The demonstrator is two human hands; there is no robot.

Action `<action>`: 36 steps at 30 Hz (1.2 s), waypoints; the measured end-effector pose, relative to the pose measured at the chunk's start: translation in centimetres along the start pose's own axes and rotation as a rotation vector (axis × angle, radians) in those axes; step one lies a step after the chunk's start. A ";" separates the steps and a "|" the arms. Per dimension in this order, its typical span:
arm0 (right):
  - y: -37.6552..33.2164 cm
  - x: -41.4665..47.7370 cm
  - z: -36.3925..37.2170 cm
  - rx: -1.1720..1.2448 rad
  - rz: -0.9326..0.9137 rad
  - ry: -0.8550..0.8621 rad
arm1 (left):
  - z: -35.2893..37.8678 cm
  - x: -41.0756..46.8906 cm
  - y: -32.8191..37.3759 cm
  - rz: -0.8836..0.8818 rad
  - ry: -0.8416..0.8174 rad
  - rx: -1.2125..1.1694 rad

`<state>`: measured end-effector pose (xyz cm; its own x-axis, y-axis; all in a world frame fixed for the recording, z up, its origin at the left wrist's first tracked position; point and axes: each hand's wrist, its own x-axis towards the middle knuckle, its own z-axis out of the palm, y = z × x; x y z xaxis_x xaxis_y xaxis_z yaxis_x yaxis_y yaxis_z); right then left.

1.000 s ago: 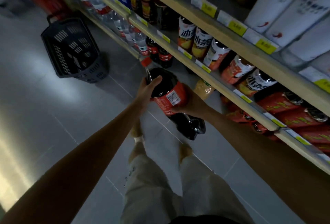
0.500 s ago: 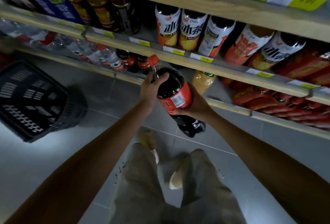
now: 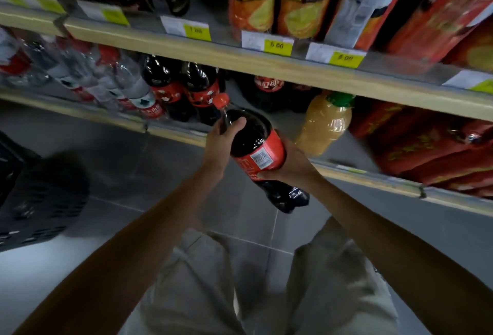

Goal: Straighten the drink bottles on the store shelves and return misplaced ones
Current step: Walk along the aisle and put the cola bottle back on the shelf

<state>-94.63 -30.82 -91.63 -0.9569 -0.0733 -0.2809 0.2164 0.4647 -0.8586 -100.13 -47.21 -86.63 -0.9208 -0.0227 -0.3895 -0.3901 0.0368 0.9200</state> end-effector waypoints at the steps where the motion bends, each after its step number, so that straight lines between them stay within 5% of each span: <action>1: 1.2 1.0 0.6 -0.010 -0.013 0.019 | -0.1 1.0 -1.3 0.034 -0.012 -0.008; 15: 6.2 10.4 2.3 -0.146 -0.242 0.299 | -0.9 8.6 -4.5 0.360 -0.168 -0.182; 23: 6.0 13.8 4.0 0.043 -0.326 0.333 | -1.1 11.4 -3.6 0.561 -0.304 -0.090; 36: 7.5 17.3 7.1 0.147 -0.264 0.394 | -1.2 15.6 -5.1 0.564 -0.332 0.090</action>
<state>-108.20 -34.89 -105.95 -0.9770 0.1805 0.1131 -0.0450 0.3441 -0.9378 -112.47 -49.00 -97.35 -0.9316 0.3332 0.1451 0.1667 0.0369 0.9853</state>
